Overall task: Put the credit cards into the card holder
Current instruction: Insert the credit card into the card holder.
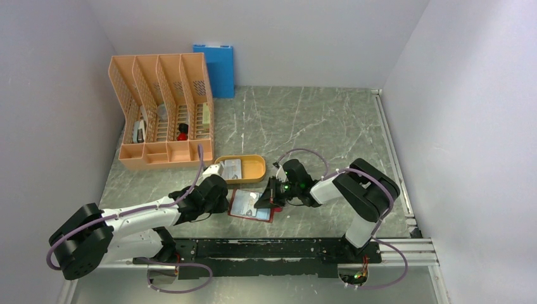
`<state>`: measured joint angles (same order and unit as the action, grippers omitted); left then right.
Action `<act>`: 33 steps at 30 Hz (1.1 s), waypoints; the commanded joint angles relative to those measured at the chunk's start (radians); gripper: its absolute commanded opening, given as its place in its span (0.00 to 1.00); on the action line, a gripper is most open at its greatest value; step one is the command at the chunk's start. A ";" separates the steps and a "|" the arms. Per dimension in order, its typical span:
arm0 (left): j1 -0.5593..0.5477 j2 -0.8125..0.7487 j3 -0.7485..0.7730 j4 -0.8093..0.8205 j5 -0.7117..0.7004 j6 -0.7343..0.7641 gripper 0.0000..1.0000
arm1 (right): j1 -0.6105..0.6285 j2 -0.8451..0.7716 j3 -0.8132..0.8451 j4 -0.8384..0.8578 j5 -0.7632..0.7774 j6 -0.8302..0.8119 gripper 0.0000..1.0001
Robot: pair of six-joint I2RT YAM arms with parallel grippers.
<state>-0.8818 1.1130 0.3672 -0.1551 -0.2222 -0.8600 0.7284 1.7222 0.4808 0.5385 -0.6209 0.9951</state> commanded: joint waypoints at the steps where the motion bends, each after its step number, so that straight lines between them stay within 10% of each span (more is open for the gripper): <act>1: 0.000 0.033 -0.036 -0.040 0.053 0.013 0.06 | 0.005 0.030 0.004 0.028 0.027 0.005 0.00; 22: 0.001 0.036 -0.034 -0.037 0.059 0.014 0.05 | 0.032 0.075 0.052 0.034 0.018 0.036 0.00; 33: 0.001 0.021 -0.034 -0.046 0.053 0.015 0.05 | 0.032 -0.026 0.046 -0.089 0.060 -0.010 0.40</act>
<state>-0.8803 1.1202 0.3672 -0.1387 -0.2111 -0.8532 0.7547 1.7264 0.5217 0.5301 -0.6071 1.0245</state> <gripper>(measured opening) 0.058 0.364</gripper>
